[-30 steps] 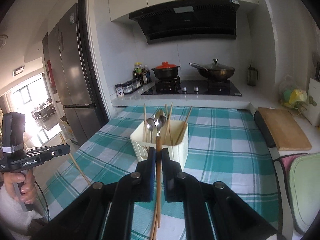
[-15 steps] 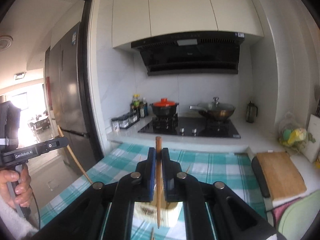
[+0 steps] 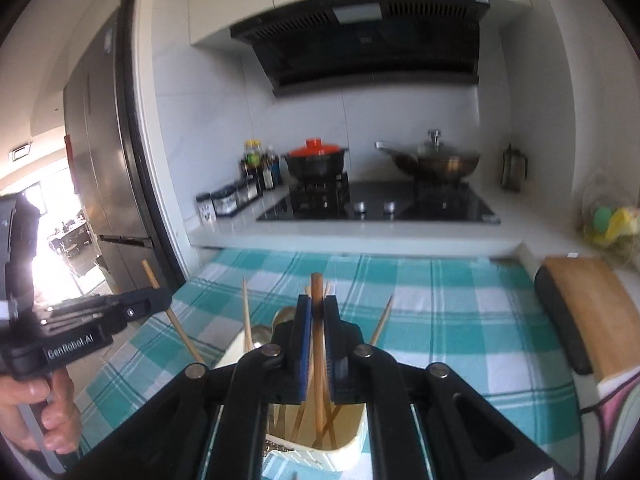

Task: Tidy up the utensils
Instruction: 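Open left gripper over the holder while right gripper drops its chopstick into it, then withdraw both tools from the holder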

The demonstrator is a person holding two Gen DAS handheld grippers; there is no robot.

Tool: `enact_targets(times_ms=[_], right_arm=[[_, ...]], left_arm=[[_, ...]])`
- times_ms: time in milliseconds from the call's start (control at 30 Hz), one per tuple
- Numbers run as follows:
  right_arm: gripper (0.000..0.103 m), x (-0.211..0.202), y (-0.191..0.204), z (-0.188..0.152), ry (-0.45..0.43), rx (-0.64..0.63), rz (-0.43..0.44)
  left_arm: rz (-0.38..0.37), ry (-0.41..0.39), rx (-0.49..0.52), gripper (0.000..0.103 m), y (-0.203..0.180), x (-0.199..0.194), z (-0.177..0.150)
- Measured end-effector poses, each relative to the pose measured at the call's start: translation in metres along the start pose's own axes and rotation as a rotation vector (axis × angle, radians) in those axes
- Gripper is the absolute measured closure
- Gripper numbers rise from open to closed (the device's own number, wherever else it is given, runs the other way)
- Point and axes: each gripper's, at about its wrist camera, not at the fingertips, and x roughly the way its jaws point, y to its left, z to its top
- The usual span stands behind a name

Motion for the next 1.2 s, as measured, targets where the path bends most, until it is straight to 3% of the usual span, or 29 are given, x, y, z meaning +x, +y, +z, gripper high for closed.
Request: enact_targets(times_ms=[67,100,133,167,200,233,300,400,500,667,800,967,1200], right_arm=[[0.093,0.012,-0.005,-0.004,0.047,0.032,0.021],[0.091,0.016,-0.007,-0.005,0.072,0.039,0.020],[0.080,0.015,-0.007,-0.006,0.078,0.045,0.013],[0.061,0.008,-0.007,-0.007,0.067,0.056,0.005],[0.054,-0.003,-0.008,-0.008,0.041,0.068,0.004],[0.046,-0.016,-0.008,-0.009,0.010,0.074,0.006],[0.043,-0.035,-0.009,-0.014,-0.009,0.066,0.001],[0.038,-0.056,-0.016,-0.032,0.021,0.034,-0.063],[0.036,-0.067,-0.029,-0.080,0.099,0.008,-0.129],[0.036,-0.061,-0.054,-0.186,0.300,0.012,-0.228],[0.036,-0.066,-0.062,-0.236,0.343,0.043,-0.285],[0.036,-0.069,-0.078,-0.262,0.345,0.111,-0.312],[0.036,-0.067,-0.081,-0.261,0.341,0.126,-0.315]], left_arm=[[0.016,0.038,0.007,0.096,-0.002,0.010,-0.004],[0.020,0.056,0.003,0.085,-0.002,0.010,-0.005],[0.017,0.066,-0.007,0.063,-0.002,0.008,-0.008],[0.010,0.066,-0.017,0.051,-0.001,0.003,-0.010],[0.002,0.048,-0.030,0.030,0.002,-0.008,-0.014],[0.004,0.033,-0.034,0.018,0.004,-0.016,-0.018],[0.016,0.042,-0.029,0.010,0.009,-0.031,-0.031],[0.031,0.142,-0.015,0.008,0.012,-0.037,-0.060],[0.064,0.245,-0.013,0.008,0.013,-0.033,-0.113],[0.116,0.279,-0.043,0.008,0.003,-0.019,-0.184],[0.147,0.270,-0.035,0.009,-0.013,-0.006,-0.218],[0.141,0.259,0.024,0.010,-0.031,0.000,-0.235],[0.146,0.295,0.014,0.009,-0.029,0.007,-0.240]])
